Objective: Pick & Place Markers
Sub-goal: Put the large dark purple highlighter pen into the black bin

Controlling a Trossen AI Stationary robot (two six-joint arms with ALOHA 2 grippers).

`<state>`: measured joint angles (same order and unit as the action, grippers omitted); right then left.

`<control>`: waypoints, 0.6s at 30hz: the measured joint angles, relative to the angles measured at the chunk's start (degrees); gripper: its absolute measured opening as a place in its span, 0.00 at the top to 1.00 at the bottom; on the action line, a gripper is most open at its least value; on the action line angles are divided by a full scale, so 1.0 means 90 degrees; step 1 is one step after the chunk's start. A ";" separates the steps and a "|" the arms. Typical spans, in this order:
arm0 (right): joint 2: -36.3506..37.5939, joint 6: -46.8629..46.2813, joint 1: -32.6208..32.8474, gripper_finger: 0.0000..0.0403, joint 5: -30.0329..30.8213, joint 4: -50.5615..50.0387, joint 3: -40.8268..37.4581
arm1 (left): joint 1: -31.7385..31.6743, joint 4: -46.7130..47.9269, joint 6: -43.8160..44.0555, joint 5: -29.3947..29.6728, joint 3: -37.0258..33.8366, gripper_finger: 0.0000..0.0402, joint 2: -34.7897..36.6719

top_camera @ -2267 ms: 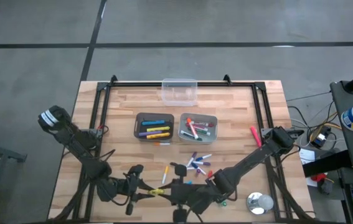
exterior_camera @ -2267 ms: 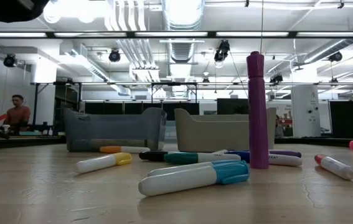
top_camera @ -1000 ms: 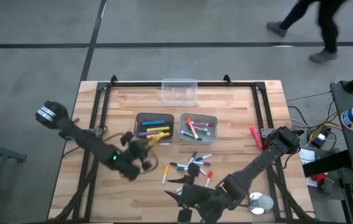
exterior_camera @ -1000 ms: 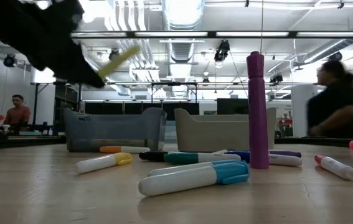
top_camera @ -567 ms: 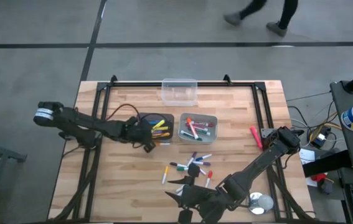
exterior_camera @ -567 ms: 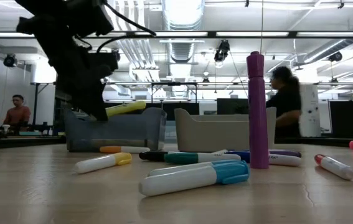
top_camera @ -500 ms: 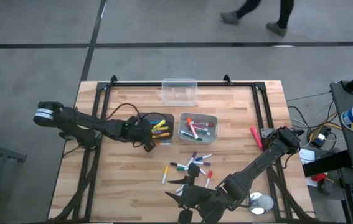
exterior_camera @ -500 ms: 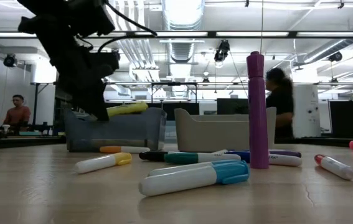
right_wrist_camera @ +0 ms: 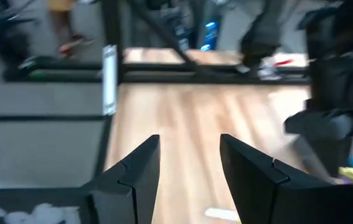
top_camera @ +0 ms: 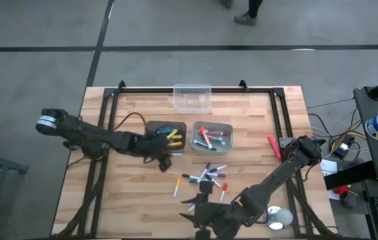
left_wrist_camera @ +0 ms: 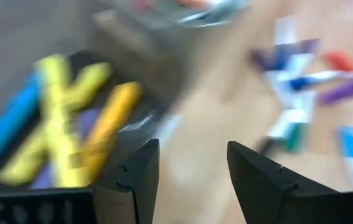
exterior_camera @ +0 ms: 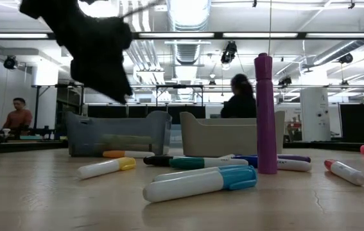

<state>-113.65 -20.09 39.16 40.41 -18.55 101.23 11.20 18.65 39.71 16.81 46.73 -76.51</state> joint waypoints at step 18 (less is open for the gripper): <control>0.0007 -0.3046 -0.0219 0.65 -0.0445 -0.2780 -0.0006 | 0.3879 -0.5042 -0.2453 0.1028 -0.0009 0.55 -0.0073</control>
<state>-113.58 -47.51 37.18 36.41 -43.58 101.18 46.12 -26.73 17.63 26.06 46.65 -77.16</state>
